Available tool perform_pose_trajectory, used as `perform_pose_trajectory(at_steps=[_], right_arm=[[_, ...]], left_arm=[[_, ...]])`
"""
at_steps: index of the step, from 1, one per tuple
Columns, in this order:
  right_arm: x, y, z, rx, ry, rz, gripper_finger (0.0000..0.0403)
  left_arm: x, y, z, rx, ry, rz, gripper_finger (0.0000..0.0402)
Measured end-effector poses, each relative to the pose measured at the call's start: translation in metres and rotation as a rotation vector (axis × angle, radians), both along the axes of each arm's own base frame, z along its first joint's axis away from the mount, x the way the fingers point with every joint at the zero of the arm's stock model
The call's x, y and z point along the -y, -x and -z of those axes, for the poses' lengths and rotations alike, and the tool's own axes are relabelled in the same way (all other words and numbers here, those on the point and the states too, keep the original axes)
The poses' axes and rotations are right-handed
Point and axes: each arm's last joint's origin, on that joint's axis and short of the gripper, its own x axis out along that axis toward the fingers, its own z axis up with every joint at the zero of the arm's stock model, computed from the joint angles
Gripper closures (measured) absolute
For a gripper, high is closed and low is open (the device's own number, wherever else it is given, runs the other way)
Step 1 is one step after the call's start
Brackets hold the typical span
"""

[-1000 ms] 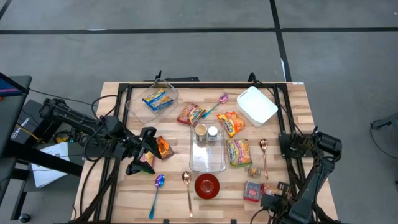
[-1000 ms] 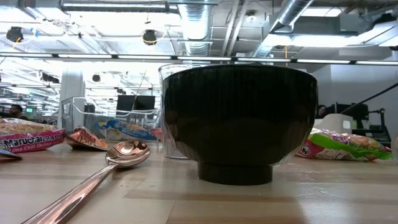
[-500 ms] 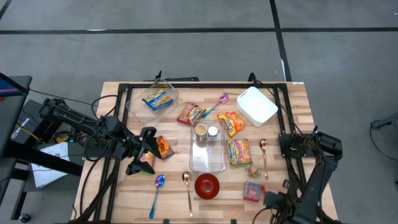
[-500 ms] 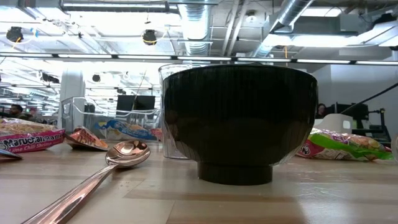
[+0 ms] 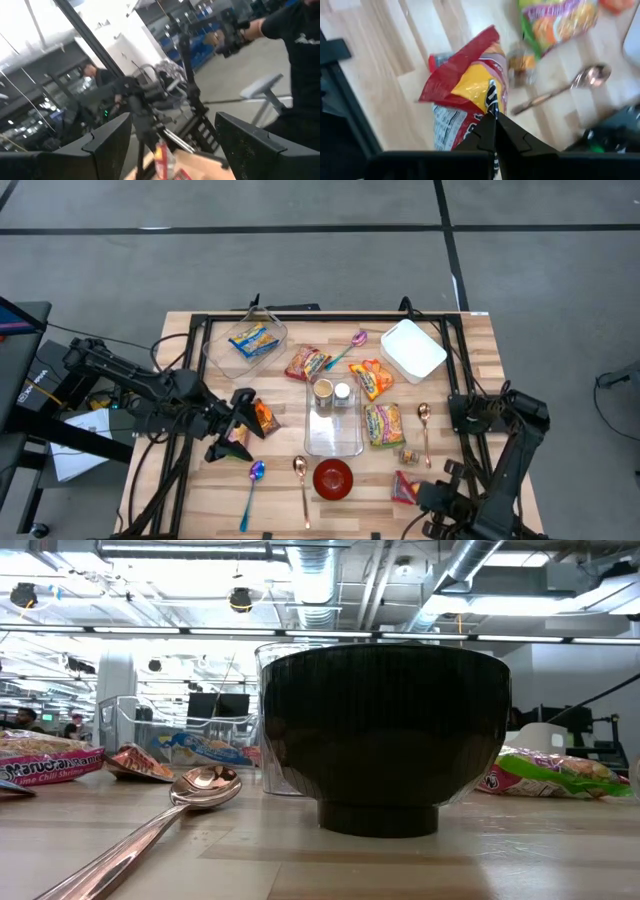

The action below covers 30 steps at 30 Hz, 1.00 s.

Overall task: Pick & Place Food Item
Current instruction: Put the bottom red noodle pack into the top transparent bin

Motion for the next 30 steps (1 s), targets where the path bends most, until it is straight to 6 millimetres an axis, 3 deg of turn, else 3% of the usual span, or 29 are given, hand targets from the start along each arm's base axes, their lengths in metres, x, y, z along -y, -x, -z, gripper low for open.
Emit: perform_pose_trajectory(at_steps=[11, 17, 22, 30], right_arm=[[0.008, -0.022, -0.018, 0.189, 0.134, -0.148, 0.0403], [0.014, -0.035, -0.030, 0.282, 0.220, -0.208, 0.0403], [0.023, -0.050, -0.040, 0.295, 0.295, -0.266, 0.0403], [0.038, -0.073, -0.073, 0.332, 0.435, -0.386, 0.0403]], left_arm=[[0.000, -0.006, 0.011, -0.093, -0.028, -0.083, 0.0129], [0.012, -0.024, 0.025, -0.099, -0.094, -0.116, 0.0135], [0.021, -0.042, 0.017, -0.100, -0.102, -0.122, 0.0133], [0.024, -0.056, 0.024, -0.084, -0.212, -0.225, 0.0137]])
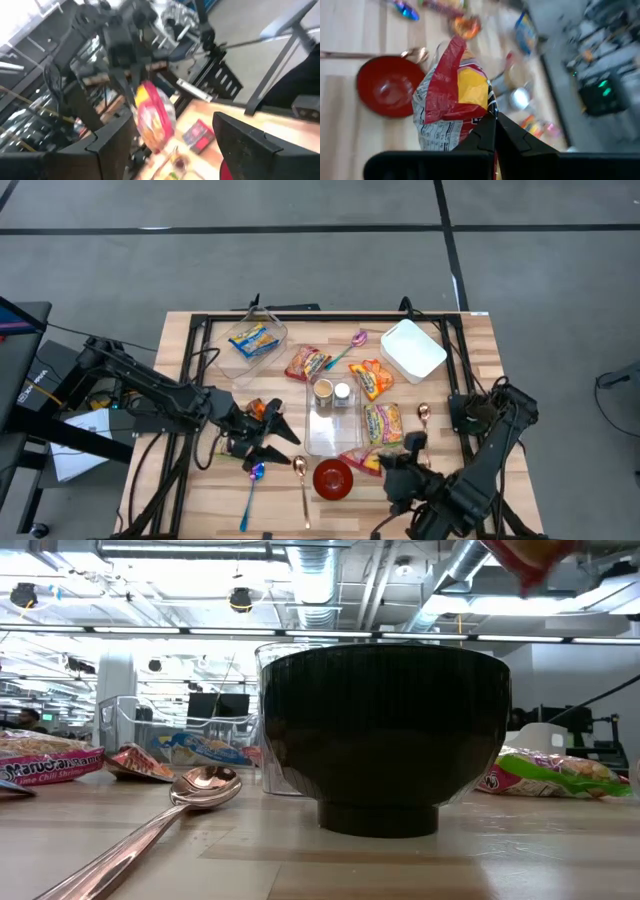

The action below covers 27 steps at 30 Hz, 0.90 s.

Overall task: Pick & Place Food Item
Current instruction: Put the bottom red noodle pack into the top transparent bin

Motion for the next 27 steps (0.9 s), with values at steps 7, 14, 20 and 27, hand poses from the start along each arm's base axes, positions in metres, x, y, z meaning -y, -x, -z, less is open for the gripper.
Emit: perform_pose_trajectory(at_steps=[7, 14, 20, 27], right_arm=[[0.019, -0.017, -0.040, 0.027, 0.237, -0.094, 0.0403], [0.042, -0.061, -0.060, 0.045, 0.260, -0.131, 0.0403], [0.075, -0.115, -0.049, 0.077, 0.177, -0.168, 0.0403], [0.118, -0.146, -0.054, 0.145, 0.061, -0.194, 0.0403]], left_arm=[[-0.001, 0.004, -0.006, 0.029, 0.008, -0.019, 0.0137], [-0.004, 0.016, -0.010, 0.003, -0.035, -0.216, 0.0137], [-0.009, 0.035, -0.010, -0.040, -0.073, -0.409, 0.0137], [-0.023, 0.068, -0.001, -0.004, -0.071, -0.649, 0.0137]])
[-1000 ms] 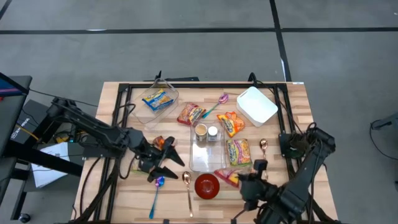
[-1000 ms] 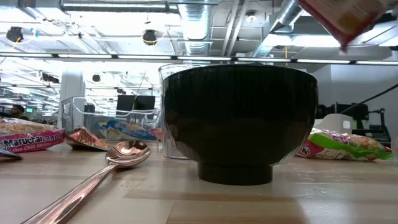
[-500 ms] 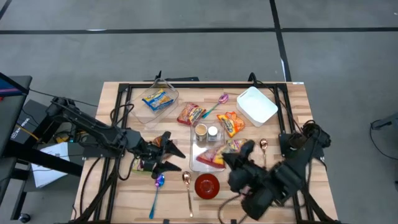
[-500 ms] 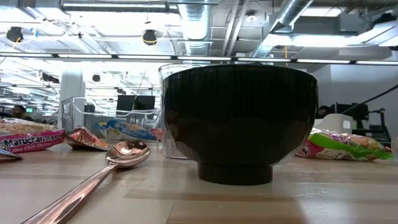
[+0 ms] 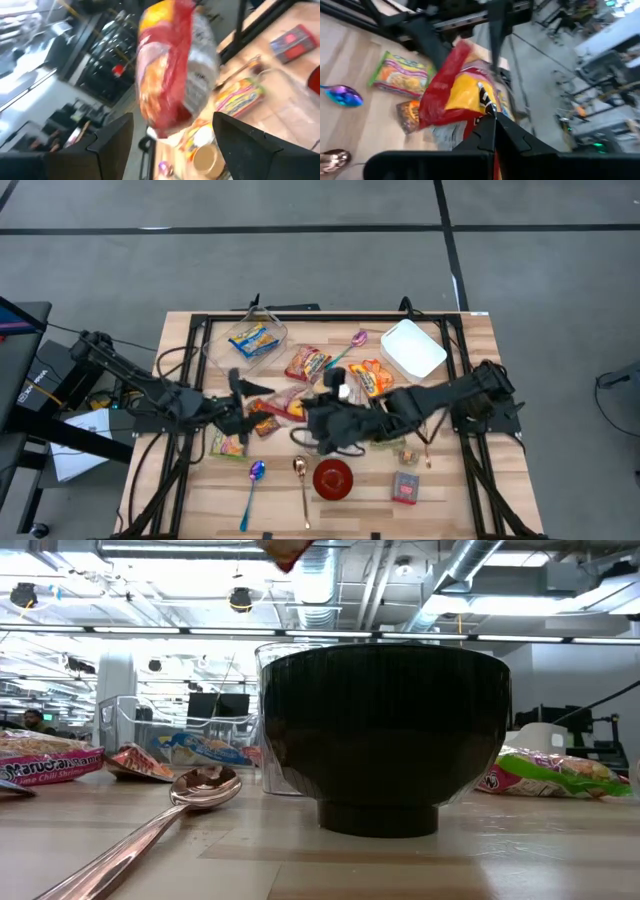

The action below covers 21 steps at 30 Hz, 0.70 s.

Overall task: Pick & Place Food Item
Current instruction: Put the bottom red noodle pack into the top transparent bin

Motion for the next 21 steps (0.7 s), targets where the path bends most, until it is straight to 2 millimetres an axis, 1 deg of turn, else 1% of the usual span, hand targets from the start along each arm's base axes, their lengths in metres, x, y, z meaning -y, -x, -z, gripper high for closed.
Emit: perform_pose_trajectory(at_steps=[2, 6, 9, 11, 14, 16, 19, 21], right_arm=[[0.010, 0.003, -0.005, -0.008, -0.031, -0.022, 0.0403], [0.029, 0.015, -0.027, 0.033, -0.116, -0.055, 0.0403], [0.038, 0.016, -0.029, 0.026, -0.143, -0.069, 0.0403], [0.042, 0.014, -0.030, 0.028, -0.179, -0.108, 0.0403], [0.048, 0.010, -0.041, 0.106, -0.244, -0.189, 0.0403], [0.054, 0.005, -0.045, 0.151, -0.271, -0.254, 0.0403], [0.064, -0.006, -0.047, 0.204, -0.305, -0.344, 0.0403], [0.072, -0.008, -0.047, 0.208, -0.330, -0.388, 0.0403]], left_arm=[[-0.004, 0.009, 0.002, 0.018, 0.007, -0.029, 0.0137], [-0.014, 0.028, 0.004, 0.057, 0.019, -0.156, 0.0137], [-0.021, 0.039, 0.008, 0.072, 0.028, -0.249, 0.0137], [-0.025, 0.045, 0.009, 0.084, 0.036, -0.289, 0.0137], [-0.028, 0.050, 0.009, 0.099, 0.049, -0.302, 0.0137], [-0.029, 0.051, 0.008, 0.104, 0.054, -0.302, 0.0137], [-0.029, 0.051, 0.009, 0.105, 0.057, -0.303, 0.0137], [-0.029, 0.051, 0.009, 0.104, 0.056, -0.300, 0.0137]])
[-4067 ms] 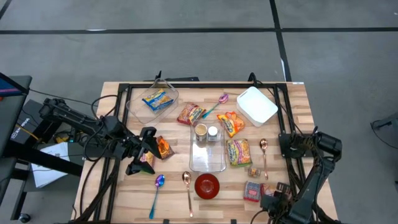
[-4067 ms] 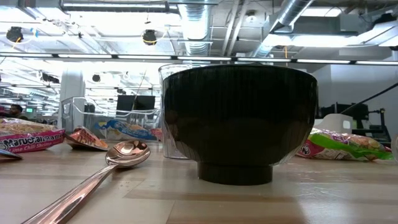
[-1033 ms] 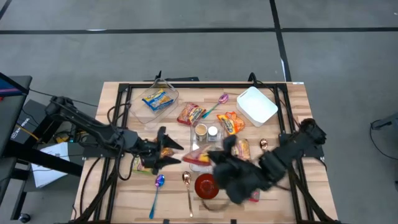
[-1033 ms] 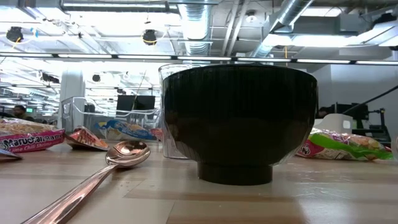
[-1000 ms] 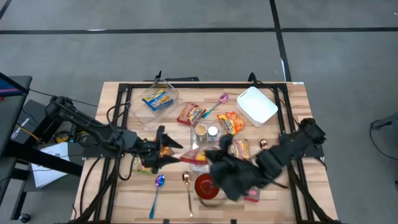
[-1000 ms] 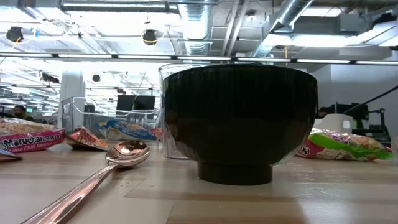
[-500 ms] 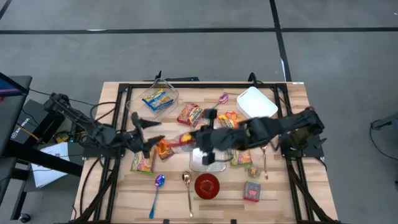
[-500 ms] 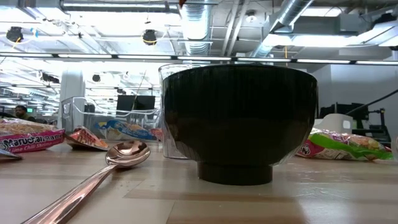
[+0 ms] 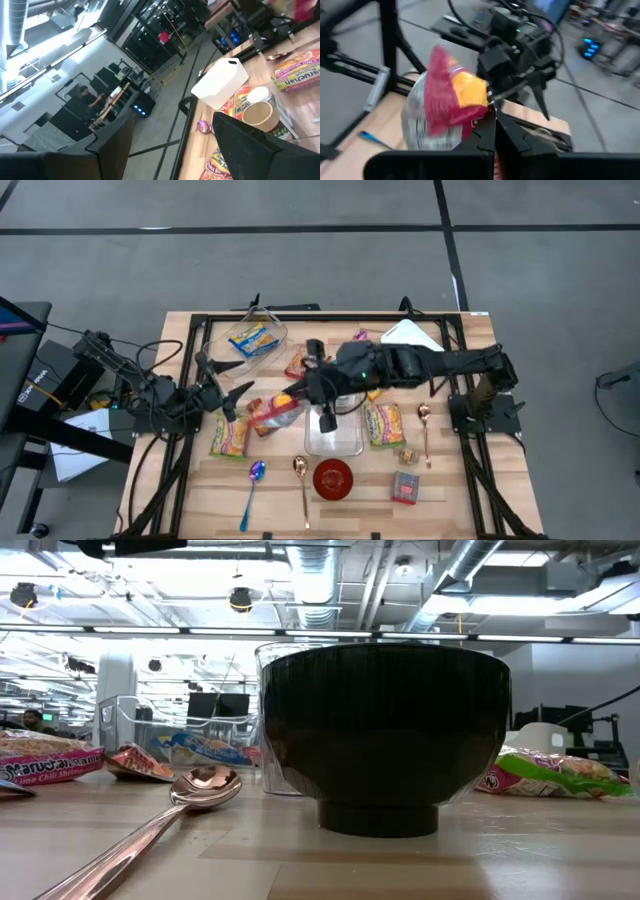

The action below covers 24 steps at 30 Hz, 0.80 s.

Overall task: Pick & Place Food Item
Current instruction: Put the bottom red noodle pack into the top transparent bin

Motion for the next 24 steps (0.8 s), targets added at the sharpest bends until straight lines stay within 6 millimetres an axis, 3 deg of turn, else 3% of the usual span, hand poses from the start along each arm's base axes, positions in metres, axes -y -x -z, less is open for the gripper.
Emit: perform_pose_trajectory(at_steps=[5, 12, 14, 21, 24], right_arm=[[0.016, -0.001, 0.004, -0.046, -0.062, -0.081, 0.0403], [0.019, -0.008, 0.060, -0.203, -0.059, -0.093, 0.0403], [0.016, -0.001, 0.069, -0.235, -0.011, -0.048, 0.0403], [0.010, 0.038, 0.055, -0.114, 0.053, 0.048, 0.0403], [0.010, 0.048, 0.062, -0.053, 0.049, 0.072, 0.0403]], left_arm=[[0.001, -0.001, 0.000, 0.001, -0.003, 0.044, 0.0137], [0.004, -0.002, -0.001, 0.011, -0.004, 0.148, 0.0137], [0.005, -0.002, -0.002, 0.023, -0.001, 0.196, 0.0137], [0.014, -0.004, -0.011, 0.122, 0.012, 0.508, 0.0136], [0.022, -0.012, -0.012, 0.162, 0.014, 0.577, 0.0126]])
